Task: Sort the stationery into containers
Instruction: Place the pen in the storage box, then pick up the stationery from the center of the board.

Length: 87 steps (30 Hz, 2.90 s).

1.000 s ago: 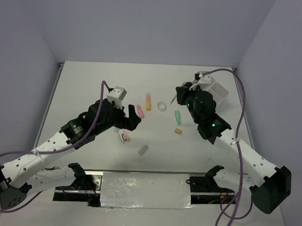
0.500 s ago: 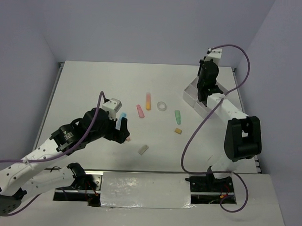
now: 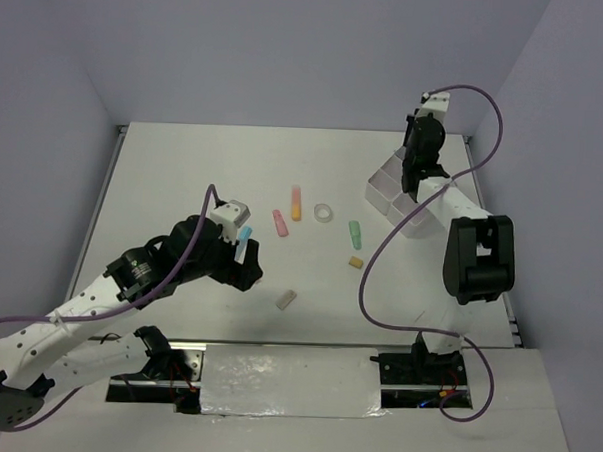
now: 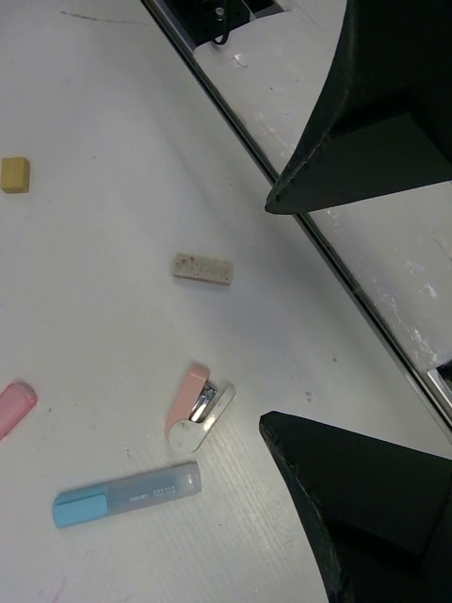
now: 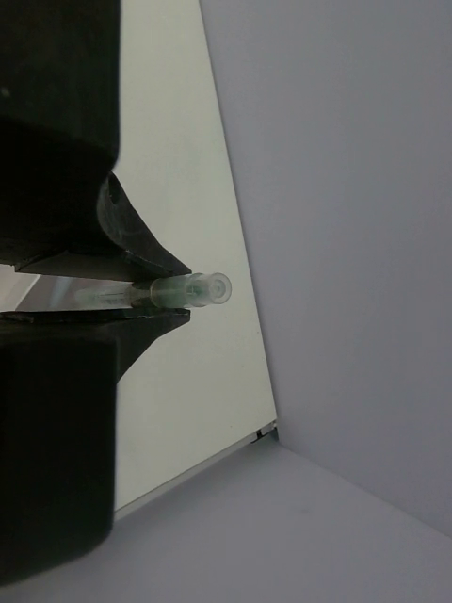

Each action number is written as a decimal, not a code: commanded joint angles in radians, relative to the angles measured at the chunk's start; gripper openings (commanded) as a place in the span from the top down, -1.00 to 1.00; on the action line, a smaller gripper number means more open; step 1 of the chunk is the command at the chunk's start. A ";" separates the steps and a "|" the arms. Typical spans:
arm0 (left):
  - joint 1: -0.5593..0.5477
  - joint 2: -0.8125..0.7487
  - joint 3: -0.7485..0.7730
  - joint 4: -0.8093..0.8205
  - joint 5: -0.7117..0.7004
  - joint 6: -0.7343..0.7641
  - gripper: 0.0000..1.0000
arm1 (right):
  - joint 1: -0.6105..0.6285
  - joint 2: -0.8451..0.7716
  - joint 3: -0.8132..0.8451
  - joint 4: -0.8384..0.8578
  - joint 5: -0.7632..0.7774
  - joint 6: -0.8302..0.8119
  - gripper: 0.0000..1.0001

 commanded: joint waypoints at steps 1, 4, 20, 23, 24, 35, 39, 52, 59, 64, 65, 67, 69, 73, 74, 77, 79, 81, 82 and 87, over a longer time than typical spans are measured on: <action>-0.005 -0.020 -0.001 0.039 0.029 0.017 -0.99 | -0.008 0.042 0.040 0.043 -0.040 0.005 0.76; -0.005 -0.032 -0.005 0.049 0.051 0.020 -0.99 | -0.010 0.076 0.043 0.033 -0.046 0.005 0.55; -0.004 -0.043 0.004 0.031 -0.003 0.006 -0.99 | 0.007 -0.247 -0.129 -0.045 -0.168 0.298 -0.46; -0.002 -0.042 0.019 -0.013 -0.118 -0.034 -0.99 | 0.018 -0.339 -0.170 -0.150 -0.306 0.434 -0.44; -0.001 -0.042 0.025 -0.030 -0.196 -0.063 -0.99 | 0.031 -0.359 -0.205 -0.187 -0.346 0.477 -0.43; 0.009 -0.104 0.048 -0.138 -0.449 -0.175 -0.99 | 0.416 -0.461 -0.322 -0.628 -0.193 0.454 -0.41; 0.012 -0.137 0.036 -0.124 -0.446 -0.172 -0.99 | 0.444 -0.493 -0.414 -0.747 -0.112 0.709 -0.43; 0.019 -0.100 0.036 -0.113 -0.394 -0.149 -0.99 | 0.545 -0.409 -0.455 -0.902 0.085 0.918 -0.52; 0.019 -0.106 0.031 -0.109 -0.387 -0.144 -0.99 | 0.536 -0.306 -0.434 -0.857 0.046 0.913 -0.51; 0.019 -0.100 0.033 -0.104 -0.377 -0.137 -0.99 | 0.512 -0.266 -0.461 -0.805 0.028 0.918 -0.47; 0.019 -0.098 0.033 -0.104 -0.376 -0.135 -0.99 | 0.510 -0.263 -0.466 -0.791 0.020 0.915 -0.46; 0.019 -0.094 0.033 -0.102 -0.374 -0.134 -0.99 | 0.505 -0.247 -0.471 -0.776 0.012 0.907 -0.36; 0.018 -0.092 0.033 -0.102 -0.371 -0.132 -0.99 | 0.504 -0.232 -0.466 -0.771 0.012 0.906 -0.25; 0.019 -0.089 0.033 -0.101 -0.368 -0.131 -0.99 | 0.501 -0.214 -0.469 -0.761 0.002 0.909 -0.12; 0.019 -0.091 0.033 -0.101 -0.368 -0.131 -0.99 | 0.501 -0.206 -0.468 -0.762 0.002 0.909 -0.12; 0.019 -0.091 0.033 -0.099 -0.365 -0.128 -0.99 | 0.499 -0.195 -0.469 -0.765 0.003 0.910 -0.11; 0.019 -0.089 0.033 -0.098 -0.364 -0.126 -0.99 | 0.498 -0.192 -0.468 -0.767 0.005 0.907 -0.07; 0.018 -0.085 0.033 -0.098 -0.360 -0.126 -0.99 | 0.501 -0.197 -0.471 -0.762 0.006 0.906 0.12; 0.019 -0.085 0.033 -0.095 -0.359 -0.125 -0.99 | 0.499 -0.200 -0.472 -0.756 0.003 0.898 0.19; 0.019 -0.083 0.034 -0.098 -0.360 -0.125 -0.99 | 0.501 -0.204 -0.460 -0.758 -0.009 0.867 0.55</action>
